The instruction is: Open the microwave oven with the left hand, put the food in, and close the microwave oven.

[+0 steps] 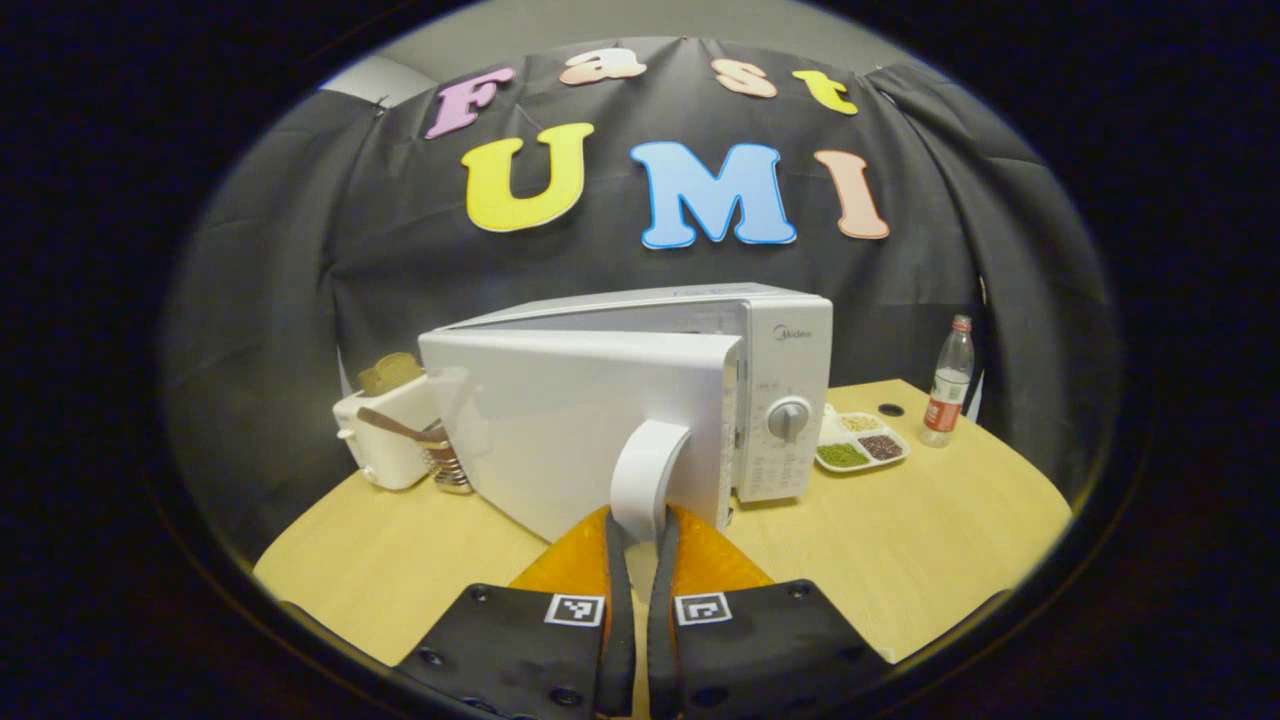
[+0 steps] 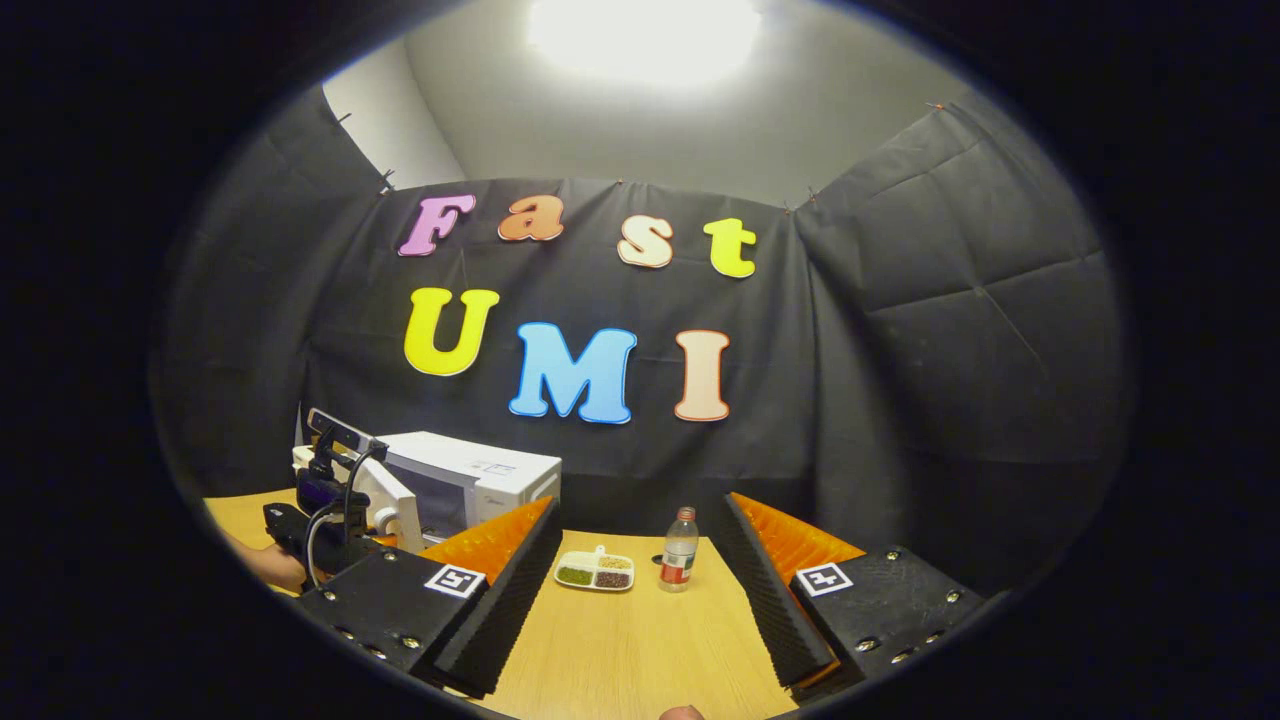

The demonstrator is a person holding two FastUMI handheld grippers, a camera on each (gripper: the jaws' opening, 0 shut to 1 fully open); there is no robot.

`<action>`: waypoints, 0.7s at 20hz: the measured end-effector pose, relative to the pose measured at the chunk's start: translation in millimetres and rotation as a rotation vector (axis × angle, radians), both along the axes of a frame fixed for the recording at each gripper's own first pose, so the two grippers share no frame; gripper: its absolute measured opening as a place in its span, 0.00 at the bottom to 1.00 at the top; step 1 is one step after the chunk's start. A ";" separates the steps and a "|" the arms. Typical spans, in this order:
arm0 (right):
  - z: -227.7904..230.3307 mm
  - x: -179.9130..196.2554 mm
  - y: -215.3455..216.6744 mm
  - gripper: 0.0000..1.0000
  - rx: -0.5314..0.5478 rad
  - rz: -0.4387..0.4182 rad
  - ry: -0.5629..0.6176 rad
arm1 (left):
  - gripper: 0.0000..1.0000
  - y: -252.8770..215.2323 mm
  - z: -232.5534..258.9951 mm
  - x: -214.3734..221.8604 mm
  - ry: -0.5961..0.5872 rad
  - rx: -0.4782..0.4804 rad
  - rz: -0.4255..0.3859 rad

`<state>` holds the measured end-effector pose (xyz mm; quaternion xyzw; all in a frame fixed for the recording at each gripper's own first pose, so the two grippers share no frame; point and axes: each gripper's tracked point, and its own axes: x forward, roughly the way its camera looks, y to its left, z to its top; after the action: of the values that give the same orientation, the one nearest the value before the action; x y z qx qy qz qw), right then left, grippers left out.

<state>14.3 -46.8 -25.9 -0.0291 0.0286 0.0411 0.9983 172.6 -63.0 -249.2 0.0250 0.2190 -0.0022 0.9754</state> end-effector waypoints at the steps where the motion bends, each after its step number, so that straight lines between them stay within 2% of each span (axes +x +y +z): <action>1: 1.8 -1.8 2.8 0.97 0.006 0.015 -0.003 | 0.11 7.7 0.9 -7.4 0.004 0.001 0.017; 8: 7.8 -8.7 43.8 0.97 0.041 0.081 -0.011 | 0.11 65.1 3.0 -51.3 0.007 0.004 0.072; 14: 17.6 -11.0 98.7 0.97 0.046 0.080 -0.019 | 0.11 120.1 2.8 -76.9 0.007 -0.005 0.046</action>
<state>3.4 51.9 -8.3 -0.0075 0.0169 0.0816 0.9965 95.6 57.1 -246.3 0.0175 0.2231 0.0198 0.9744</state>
